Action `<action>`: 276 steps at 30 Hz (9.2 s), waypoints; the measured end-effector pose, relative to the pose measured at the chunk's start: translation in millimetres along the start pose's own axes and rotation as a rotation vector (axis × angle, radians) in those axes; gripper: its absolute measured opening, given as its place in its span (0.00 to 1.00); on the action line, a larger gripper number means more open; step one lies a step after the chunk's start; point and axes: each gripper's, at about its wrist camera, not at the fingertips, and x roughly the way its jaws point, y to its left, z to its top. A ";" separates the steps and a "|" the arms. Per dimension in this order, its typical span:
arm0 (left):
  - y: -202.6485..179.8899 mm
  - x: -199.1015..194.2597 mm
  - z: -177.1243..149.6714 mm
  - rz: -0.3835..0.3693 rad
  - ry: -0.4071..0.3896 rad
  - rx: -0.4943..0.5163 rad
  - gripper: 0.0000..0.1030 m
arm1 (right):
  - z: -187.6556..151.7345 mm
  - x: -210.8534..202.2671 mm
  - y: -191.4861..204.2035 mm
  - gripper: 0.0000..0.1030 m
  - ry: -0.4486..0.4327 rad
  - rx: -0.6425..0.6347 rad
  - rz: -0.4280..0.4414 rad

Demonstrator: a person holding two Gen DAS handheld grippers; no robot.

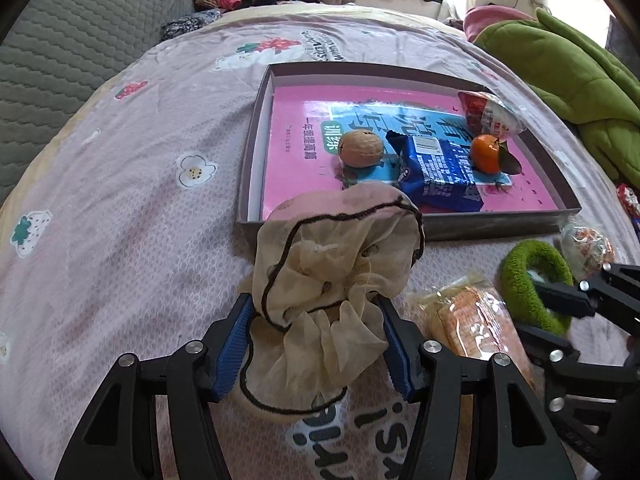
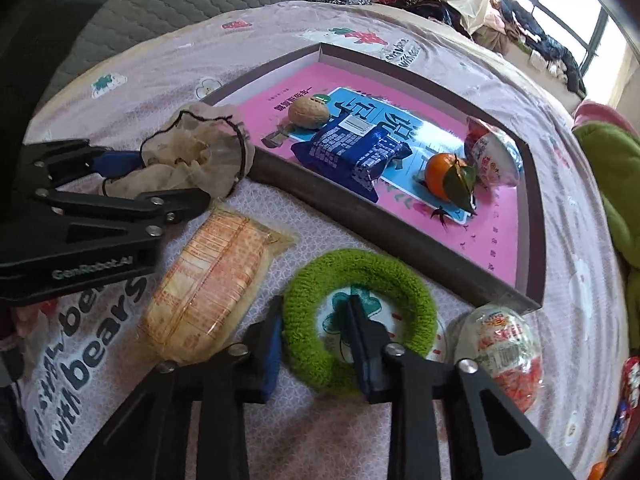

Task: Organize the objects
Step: 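Close the left tool on the beige scrunchie while the right tool closes on the green fuzzy ring, then lift the beige scrunchie with the left tool while the right tool lifts the green ring, then carry the scrunchie over the tray with the left tool while the right tool carries the ring alongside, then open the left tool to drop the scrunchie on the book while the right tool releases the ring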

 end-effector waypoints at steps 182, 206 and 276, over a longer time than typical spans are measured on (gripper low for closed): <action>-13.3 -69.7 129.4 -0.087 -0.297 0.004 0.13 | 89.8 -121.0 -71.7 0.13 -0.421 0.208 -0.021; -8.3 26.9 127.1 -0.087 -0.222 0.026 0.14 | 97.9 -26.3 -70.0 0.13 -0.353 0.228 0.007; 0.2 19.7 125.5 -0.170 -0.164 -0.011 0.60 | 70.3 -32.8 -66.0 0.34 -0.257 0.264 -0.086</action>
